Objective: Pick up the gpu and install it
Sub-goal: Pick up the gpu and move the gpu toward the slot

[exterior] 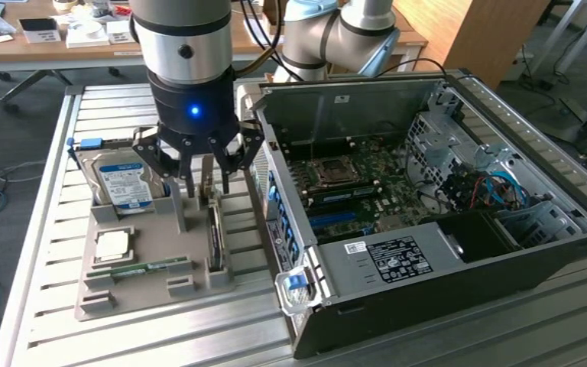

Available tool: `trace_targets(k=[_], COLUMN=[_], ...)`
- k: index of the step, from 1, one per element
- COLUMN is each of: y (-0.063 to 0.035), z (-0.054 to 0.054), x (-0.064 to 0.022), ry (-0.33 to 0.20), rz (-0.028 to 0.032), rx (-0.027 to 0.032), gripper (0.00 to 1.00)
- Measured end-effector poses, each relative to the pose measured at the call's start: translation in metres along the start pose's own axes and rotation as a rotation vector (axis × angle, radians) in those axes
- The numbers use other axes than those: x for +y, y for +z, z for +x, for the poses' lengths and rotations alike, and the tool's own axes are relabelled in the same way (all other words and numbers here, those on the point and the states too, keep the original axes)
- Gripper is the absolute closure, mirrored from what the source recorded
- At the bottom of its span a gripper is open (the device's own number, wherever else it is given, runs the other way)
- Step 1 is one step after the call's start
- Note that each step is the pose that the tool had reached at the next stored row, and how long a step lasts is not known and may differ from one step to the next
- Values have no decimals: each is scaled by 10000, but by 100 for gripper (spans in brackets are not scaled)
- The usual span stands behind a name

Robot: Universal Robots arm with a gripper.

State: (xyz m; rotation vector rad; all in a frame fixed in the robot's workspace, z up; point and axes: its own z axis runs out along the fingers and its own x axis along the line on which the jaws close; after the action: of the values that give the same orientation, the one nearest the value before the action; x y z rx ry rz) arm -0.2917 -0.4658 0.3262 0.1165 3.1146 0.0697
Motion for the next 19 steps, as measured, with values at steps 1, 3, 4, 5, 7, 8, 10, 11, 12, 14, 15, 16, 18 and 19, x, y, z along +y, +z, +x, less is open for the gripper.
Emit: trace_targets(k=[1,3,4,5,7,8,10,11,12,14,15,16,18,19], y=[0,10,20,32,59,71,97,111,127,149,152,151,152,152], z=[0,-1,0,0,1,1,2,2,2,3,3,3,3,3], x=[0,0,-1,-1,-3,-3,-5,-5,-6,-7,-7,-7,-7,-7], ry=[0,0,-1,-1,-1,-1,0,0,-1,0,0,0,0,0], rz=[0,-2,-1,0,-1,0,0,0,-1,-1,0,1,0,0], rx=[0,-1,0,1,0,0,1,0,0,0,1,1,1,0], gripper=[51,51,51,51,51,51,51,51,51,51,51,51,51,51])
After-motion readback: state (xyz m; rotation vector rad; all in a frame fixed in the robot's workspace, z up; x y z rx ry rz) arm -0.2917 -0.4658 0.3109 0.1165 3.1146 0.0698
